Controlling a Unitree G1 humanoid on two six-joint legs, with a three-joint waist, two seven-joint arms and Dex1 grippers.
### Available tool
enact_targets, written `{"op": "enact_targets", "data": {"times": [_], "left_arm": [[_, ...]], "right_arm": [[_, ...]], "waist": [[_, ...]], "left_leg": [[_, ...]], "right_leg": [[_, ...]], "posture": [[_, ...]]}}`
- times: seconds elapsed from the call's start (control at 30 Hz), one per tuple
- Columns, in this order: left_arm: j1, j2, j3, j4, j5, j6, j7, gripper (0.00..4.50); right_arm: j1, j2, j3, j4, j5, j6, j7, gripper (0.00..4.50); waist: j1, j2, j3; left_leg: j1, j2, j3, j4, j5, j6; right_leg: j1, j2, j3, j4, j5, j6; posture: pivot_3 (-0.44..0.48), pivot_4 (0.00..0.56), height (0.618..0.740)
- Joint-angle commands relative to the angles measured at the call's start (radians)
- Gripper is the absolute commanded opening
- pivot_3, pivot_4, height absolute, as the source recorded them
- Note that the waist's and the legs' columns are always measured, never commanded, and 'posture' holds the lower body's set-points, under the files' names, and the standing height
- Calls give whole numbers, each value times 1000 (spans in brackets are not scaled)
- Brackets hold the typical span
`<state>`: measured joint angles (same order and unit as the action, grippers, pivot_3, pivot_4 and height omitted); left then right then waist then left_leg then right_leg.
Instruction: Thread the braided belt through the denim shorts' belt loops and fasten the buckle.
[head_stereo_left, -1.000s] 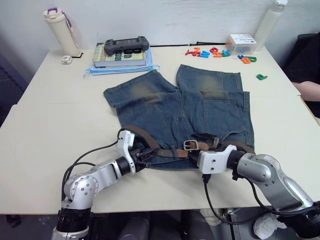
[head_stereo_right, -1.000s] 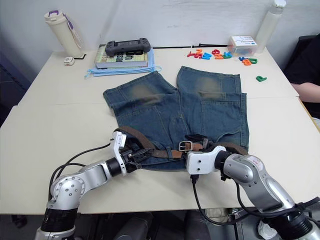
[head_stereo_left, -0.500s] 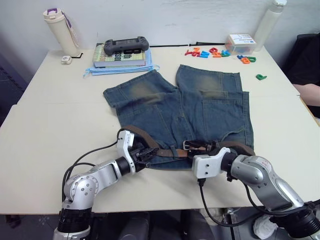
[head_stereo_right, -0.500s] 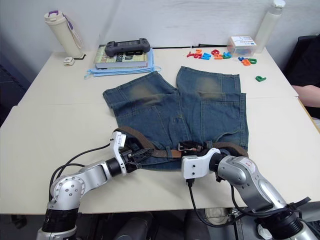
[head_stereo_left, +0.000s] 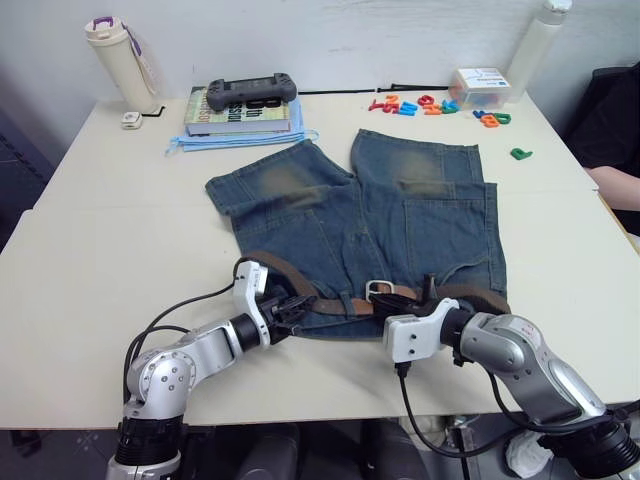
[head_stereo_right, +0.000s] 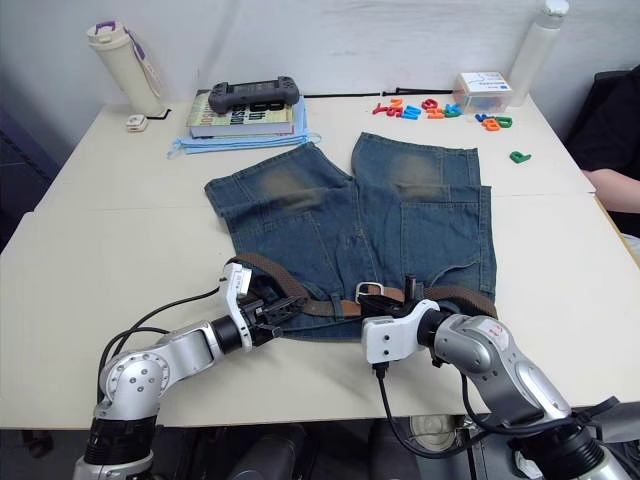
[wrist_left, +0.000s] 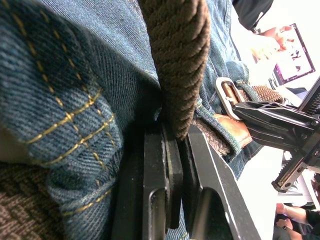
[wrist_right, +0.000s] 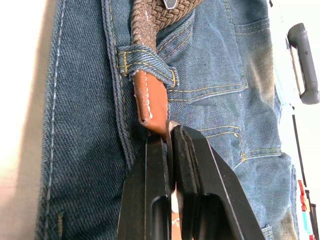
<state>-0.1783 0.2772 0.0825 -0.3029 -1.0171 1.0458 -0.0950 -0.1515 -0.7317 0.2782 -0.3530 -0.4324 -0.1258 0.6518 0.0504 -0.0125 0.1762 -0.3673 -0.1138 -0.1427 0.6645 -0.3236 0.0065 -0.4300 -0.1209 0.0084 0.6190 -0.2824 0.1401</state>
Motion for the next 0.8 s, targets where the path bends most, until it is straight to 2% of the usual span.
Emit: {"op": "enact_targets", "data": {"times": [0.03,0.07,0.1,0.13,0.43,0.53,0.6,0.63,0.8], "left_arm": [[4,-8,-7,-32,2,11,-9,0],[4,-8,-7,-32,2,11,-9,0],[4,-8,-6,-32,2,11,-9,0],[4,-8,-6,-32,3,12,-9,0],[0,-12,0,-30,2,19,-9,0],[0,-13,2,-30,3,20,-8,0],[-1,-13,2,-30,3,21,-9,0],[-1,-13,2,-31,3,22,-9,0],[1,-6,-5,-35,12,19,-20,0]], "right_arm": [[-1,21,-10,-28,15,11,11,824],[0,23,-7,-31,9,5,10,1147],[1,24,-6,-34,4,1,9,1861],[3,24,-3,-38,1,-3,12,1967],[0,23,-9,-51,-10,-54,-1,1967],[-1,26,-7,-52,-9,-63,2,1174],[1,29,-3,-52,-11,-66,4,295],[2,30,-2,-51,-12,-66,4,56],[4,33,-3,-44,-10,-62,8,56]], "waist": [[0,0,0],[0,0,0],[0,0,0],[1,0,0],[1,0,0],[1,0,0],[1,0,0],[1,0,0],[0,0,0]], "left_leg": [[0,0,0,0,0,0],[0,0,0,0,0,0],[0,1,0,0,0,0],[0,1,0,0,0,-1],[0,2,0,0,0,-1],[0,2,0,0,0,-1],[0,2,0,0,0,-1],[0,2,0,0,0,-1],[0,2,0,0,0,-1]], "right_leg": [[0,0,0,0,0,0],[0,1,0,0,0,0],[0,1,0,0,0,0],[0,1,0,0,0,0],[0,2,0,0,0,-1],[0,3,1,0,0,-1],[0,3,1,0,0,-1],[0,3,1,0,0,-1],[0,3,1,0,0,-1]], "posture": [[0,150,707],[0,150,707],[0,150,707],[0,150,707],[0,150,707],[0,150,707],[0,150,707],[0,150,707],[0,150,707]]}}
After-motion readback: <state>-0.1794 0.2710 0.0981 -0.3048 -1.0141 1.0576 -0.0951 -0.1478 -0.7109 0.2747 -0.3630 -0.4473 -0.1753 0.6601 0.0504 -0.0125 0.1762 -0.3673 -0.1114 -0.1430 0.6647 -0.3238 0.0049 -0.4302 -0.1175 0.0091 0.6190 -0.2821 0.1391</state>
